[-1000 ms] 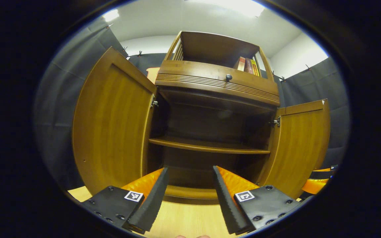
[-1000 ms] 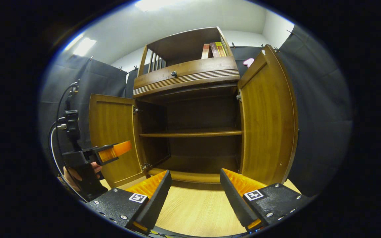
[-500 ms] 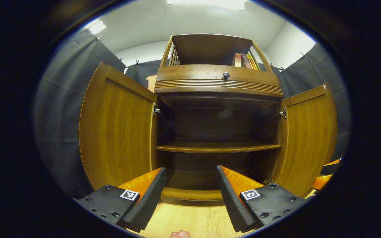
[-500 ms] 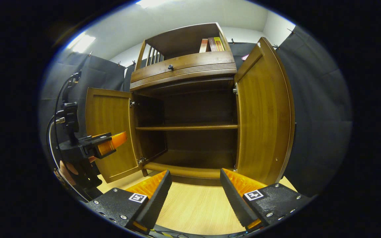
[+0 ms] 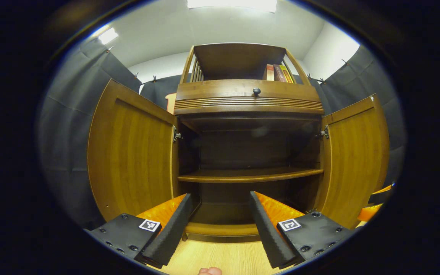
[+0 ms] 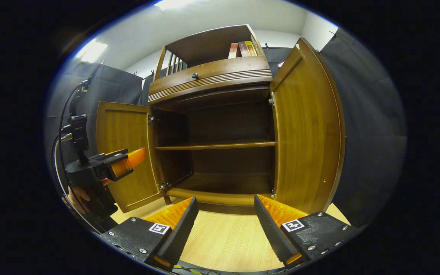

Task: Open the right door of the double-door shoe cabinet with the right hand, and open the left door with the left hand.

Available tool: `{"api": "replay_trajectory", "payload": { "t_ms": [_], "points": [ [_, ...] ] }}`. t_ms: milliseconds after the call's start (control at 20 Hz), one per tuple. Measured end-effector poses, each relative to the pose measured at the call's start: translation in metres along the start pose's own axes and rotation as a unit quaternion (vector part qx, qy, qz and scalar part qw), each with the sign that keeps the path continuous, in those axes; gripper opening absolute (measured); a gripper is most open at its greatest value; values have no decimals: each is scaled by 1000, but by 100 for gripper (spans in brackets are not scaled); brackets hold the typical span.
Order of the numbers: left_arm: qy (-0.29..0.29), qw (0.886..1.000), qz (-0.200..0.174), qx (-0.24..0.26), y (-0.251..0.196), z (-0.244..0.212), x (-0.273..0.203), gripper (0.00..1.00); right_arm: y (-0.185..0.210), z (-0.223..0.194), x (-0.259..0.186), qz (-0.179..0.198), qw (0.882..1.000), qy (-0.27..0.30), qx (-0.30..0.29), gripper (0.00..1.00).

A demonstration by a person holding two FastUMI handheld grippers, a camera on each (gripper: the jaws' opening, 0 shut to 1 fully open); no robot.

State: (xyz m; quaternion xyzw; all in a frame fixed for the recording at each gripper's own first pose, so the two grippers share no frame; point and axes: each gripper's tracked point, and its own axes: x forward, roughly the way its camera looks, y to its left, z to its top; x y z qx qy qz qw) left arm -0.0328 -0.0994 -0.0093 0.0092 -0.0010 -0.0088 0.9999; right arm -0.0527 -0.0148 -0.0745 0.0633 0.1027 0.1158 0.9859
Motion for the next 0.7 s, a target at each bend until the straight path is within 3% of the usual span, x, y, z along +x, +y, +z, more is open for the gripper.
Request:
{"api": "replay_trajectory", "payload": {
  "t_ms": [350, 400, 450, 700],
  "points": [
    [-18, 999, -22, 16, -15, 9, 2, 96, -6, 4, 2, -12, 1000, -5, 0, 91],
    [-18, 999, -23, 16, -15, 9, 2, 96, -7, 2, 3, -13, 1000, 0, 1, 96],
    [-20, 999, -24, 15, -17, 10, 1, 96, -4, 2, 3, -9, 1000, -1, 5, 91],
    [-19, 999, -35, 11, -25, 8, 2, 98, -6, 1, 1, -13, 1000, -5, -4, 91]
  ]
}}
